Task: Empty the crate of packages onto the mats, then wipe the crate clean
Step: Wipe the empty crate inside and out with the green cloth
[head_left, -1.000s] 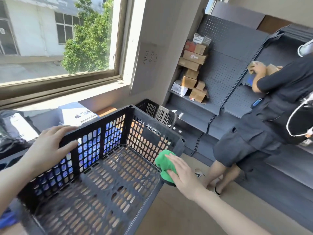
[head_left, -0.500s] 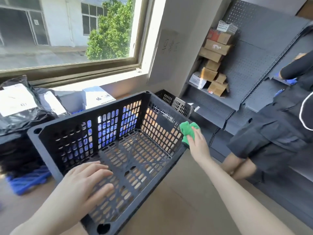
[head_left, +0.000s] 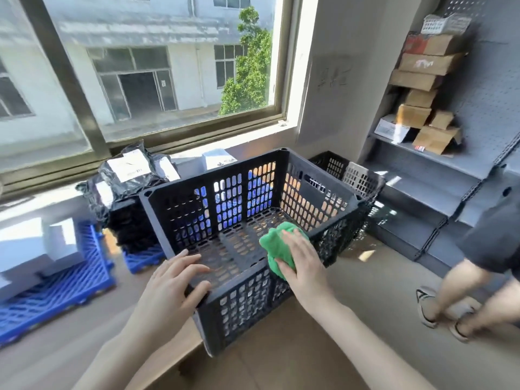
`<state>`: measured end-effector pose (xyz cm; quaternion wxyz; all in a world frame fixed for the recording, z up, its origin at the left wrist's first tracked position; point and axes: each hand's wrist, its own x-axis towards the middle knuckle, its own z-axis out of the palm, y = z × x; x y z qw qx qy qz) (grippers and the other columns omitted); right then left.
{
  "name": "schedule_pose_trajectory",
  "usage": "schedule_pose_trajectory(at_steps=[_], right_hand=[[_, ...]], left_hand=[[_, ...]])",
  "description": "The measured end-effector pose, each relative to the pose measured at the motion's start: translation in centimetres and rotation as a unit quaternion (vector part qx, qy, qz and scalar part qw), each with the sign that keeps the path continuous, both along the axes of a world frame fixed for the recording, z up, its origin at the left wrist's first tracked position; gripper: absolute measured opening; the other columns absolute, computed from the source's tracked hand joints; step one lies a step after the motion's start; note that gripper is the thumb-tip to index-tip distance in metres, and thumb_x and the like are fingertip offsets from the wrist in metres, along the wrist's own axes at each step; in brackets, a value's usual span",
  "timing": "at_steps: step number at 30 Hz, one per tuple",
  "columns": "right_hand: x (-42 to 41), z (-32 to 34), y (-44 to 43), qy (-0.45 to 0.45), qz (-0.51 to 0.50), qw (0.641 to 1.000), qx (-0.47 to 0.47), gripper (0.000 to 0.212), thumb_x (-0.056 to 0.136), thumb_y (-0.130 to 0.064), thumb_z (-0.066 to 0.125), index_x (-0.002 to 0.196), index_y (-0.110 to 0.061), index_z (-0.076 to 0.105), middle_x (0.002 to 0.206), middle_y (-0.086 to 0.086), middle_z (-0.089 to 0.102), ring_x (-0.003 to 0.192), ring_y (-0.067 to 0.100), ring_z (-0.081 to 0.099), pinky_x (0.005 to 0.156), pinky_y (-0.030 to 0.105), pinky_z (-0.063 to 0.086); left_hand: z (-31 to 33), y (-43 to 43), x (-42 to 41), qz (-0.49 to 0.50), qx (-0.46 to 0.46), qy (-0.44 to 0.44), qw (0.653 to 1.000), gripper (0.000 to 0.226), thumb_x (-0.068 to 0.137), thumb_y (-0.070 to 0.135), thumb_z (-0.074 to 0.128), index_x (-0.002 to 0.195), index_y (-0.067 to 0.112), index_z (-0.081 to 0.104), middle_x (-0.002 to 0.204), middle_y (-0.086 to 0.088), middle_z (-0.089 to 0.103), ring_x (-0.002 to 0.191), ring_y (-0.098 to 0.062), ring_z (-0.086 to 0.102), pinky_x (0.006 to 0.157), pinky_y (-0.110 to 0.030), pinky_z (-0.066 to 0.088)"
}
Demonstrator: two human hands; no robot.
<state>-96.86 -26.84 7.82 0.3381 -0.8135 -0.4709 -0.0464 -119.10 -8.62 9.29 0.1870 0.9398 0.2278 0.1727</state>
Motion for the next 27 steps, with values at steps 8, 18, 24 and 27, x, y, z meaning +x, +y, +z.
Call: schedule_pose_trajectory(at_steps=[8, 18, 24, 27], right_hand=[[-7.9, 0.3, 1.5, -0.076, 0.172, 0.981, 0.038, 0.06, 0.077, -0.033, 0.07, 0.133, -0.023, 0.052, 0.135, -0.005, 0.056, 0.128, 0.018, 0.047, 0.111, 0.037, 0.034], [-3.5, -1.1, -1.0, -0.183, 0.124, 0.975, 0.011, 0.08, 0.064, -0.021, 0.085, 0.136, -0.019, 0.051, 0.143, 0.002, 0.048, 0.133, 0.023, 0.044, 0.113, 0.041, 0.031], [0.9, -0.4, -1.6, -0.186, -0.006, 0.983, -0.003, 0.074, 0.057, -0.014, 0.09, 0.125, -0.012, 0.06, 0.131, 0.008, 0.06, 0.122, 0.029, 0.055, 0.11, 0.045, 0.033], [-1.5, 0.0, 0.0, -0.234, 0.029, 0.971, 0.027, 0.062, 0.054, -0.017, 0.09, 0.112, -0.011, 0.067, 0.113, 0.007, 0.068, 0.108, 0.029, 0.063, 0.103, 0.046, 0.044]], left_hand=[[1.2, -4.2, -3.5, 0.053, -0.045, 0.004, 0.998, 0.063, 0.086, 0.044, 0.067, 0.142, 0.037, 0.038, 0.145, 0.022, 0.04, 0.139, 0.0, 0.032, 0.109, -0.032, 0.038], [1.2, -4.8, -4.7, 0.003, 0.042, 0.133, 0.99, 0.097, 0.083, 0.042, 0.072, 0.153, 0.04, 0.006, 0.157, 0.024, -0.011, 0.144, 0.002, -0.005, 0.121, -0.032, 0.007], [1.2, -4.1, -4.7, 0.004, 0.057, 0.149, 0.987, 0.107, 0.076, 0.044, 0.079, 0.153, 0.042, 0.005, 0.158, 0.024, -0.012, 0.145, 0.0, -0.002, 0.119, -0.032, 0.011], [1.3, -4.1, -4.6, 0.003, 0.049, 0.134, 0.99, 0.102, 0.076, 0.044, 0.079, 0.153, 0.04, 0.012, 0.159, 0.023, -0.004, 0.148, -0.004, 0.007, 0.119, -0.033, 0.019]])
